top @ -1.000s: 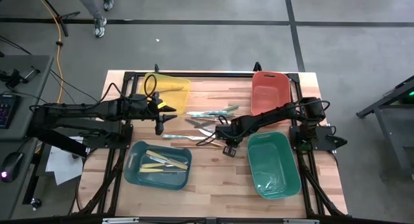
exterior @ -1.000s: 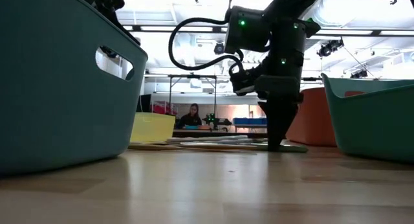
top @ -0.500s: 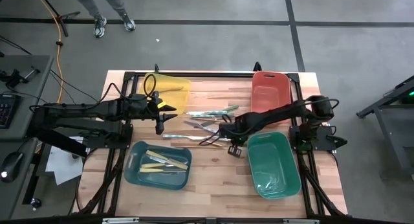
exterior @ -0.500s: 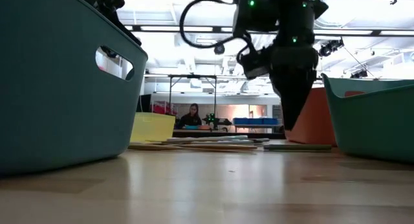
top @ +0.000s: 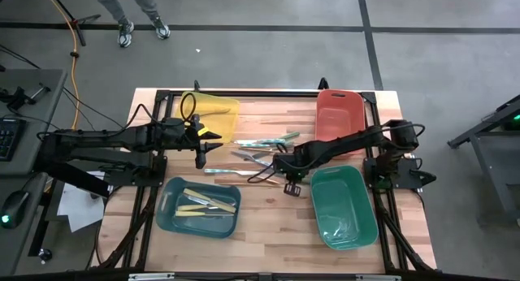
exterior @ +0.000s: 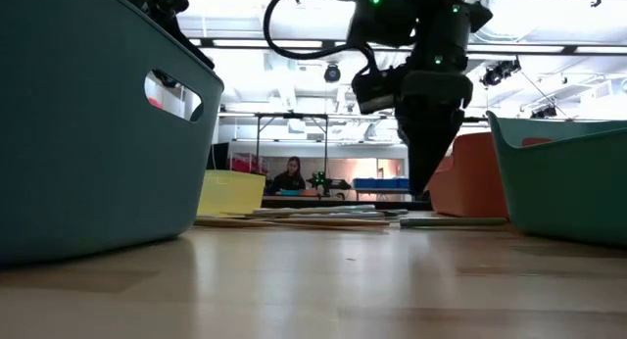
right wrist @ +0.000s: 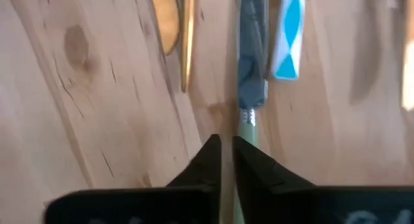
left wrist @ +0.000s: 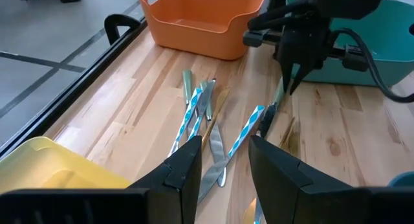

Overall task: Sort silverware by color (type)
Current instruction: Put the green knife into the orange bin

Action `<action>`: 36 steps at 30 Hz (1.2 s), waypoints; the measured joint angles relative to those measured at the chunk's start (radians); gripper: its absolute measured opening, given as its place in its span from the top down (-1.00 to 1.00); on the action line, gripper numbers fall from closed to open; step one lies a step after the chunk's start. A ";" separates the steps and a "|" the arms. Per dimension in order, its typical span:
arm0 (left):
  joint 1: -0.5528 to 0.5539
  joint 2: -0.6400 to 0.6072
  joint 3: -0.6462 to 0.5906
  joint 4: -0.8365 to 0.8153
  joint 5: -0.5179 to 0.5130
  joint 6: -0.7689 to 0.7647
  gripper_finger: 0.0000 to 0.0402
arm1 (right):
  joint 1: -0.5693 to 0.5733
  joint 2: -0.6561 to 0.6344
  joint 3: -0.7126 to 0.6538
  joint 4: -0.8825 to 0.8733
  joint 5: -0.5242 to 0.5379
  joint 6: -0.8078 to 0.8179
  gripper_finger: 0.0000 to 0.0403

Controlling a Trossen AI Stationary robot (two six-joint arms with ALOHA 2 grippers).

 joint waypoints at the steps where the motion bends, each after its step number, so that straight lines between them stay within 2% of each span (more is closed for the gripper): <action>1: 0.000 0.000 0.000 0.000 0.000 0.000 0.42 | -0.005 0.008 0.000 0.016 -0.009 -0.013 0.82; 9: 0.000 0.000 0.000 -0.003 0.000 0.000 0.42 | -0.029 0.077 0.000 0.042 -0.018 -0.222 0.21; 12: 0.000 0.000 0.000 -0.003 0.000 0.001 0.42 | -0.035 0.078 0.000 0.046 -0.010 -0.245 0.10; 15: 0.000 0.000 0.000 -0.003 0.000 0.001 0.42 | -0.041 0.078 0.001 0.054 -0.007 -0.243 0.09; 26: 0.000 0.000 0.000 -0.012 0.003 -0.010 0.42 | -0.046 0.147 0.008 0.042 -0.017 -0.201 0.36; 28: 0.000 0.000 0.000 -0.012 0.003 -0.010 0.42 | -0.047 0.148 0.008 0.036 -0.016 -0.192 0.48; 32: 0.000 0.000 0.000 -0.010 0.003 -0.010 0.42 | -0.059 0.149 0.008 0.016 -0.021 -0.175 0.89; 36: 0.000 0.000 0.000 -0.002 0.002 -0.011 0.42 | -0.066 0.149 0.008 0.012 -0.032 -0.173 0.92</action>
